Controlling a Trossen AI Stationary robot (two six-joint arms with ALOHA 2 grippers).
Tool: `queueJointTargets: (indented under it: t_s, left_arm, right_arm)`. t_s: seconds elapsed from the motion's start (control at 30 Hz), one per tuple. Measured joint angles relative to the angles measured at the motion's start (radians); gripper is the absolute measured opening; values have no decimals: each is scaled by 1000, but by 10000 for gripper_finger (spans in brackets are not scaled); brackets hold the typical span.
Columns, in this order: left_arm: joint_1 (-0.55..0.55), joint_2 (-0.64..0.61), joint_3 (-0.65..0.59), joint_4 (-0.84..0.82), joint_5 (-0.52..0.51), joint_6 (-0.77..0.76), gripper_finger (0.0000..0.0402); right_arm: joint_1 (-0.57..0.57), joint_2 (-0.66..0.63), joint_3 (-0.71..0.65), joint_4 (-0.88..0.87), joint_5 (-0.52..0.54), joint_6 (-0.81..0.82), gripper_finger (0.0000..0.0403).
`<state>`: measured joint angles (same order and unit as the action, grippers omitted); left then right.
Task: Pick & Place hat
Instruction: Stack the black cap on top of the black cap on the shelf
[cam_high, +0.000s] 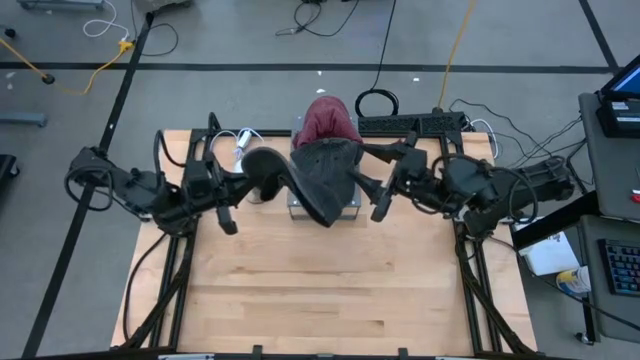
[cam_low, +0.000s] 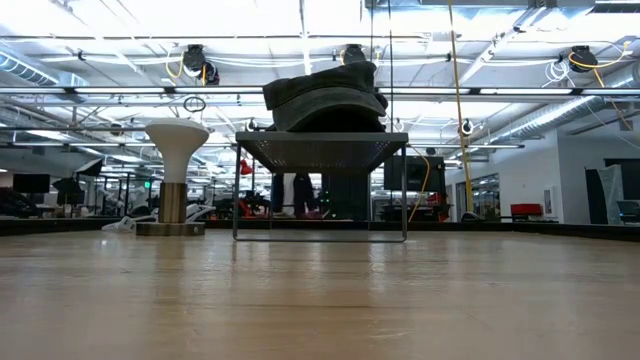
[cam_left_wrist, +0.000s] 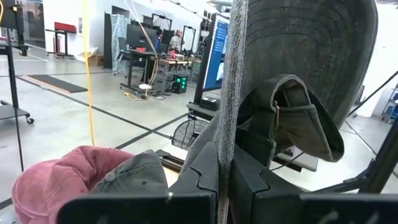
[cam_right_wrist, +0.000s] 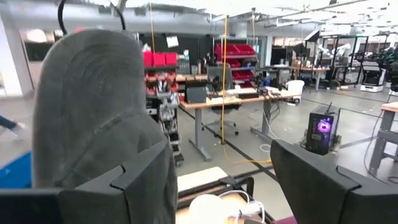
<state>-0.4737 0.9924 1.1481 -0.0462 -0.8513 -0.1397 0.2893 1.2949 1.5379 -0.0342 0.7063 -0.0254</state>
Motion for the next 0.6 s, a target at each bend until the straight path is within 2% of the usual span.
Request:
queueJointTargets:
  t_s: [0.3, 0.6]
  left_arm:
    - [21, 34, 54, -2, 32, 27, 8]
    - [26, 71, 91, -16, 43, 67, 8]
  right_arm:
    - [0, 109, 162, -128, -9, 12, 277]
    - [-2, 117, 171, -128, -29, 13, 277]
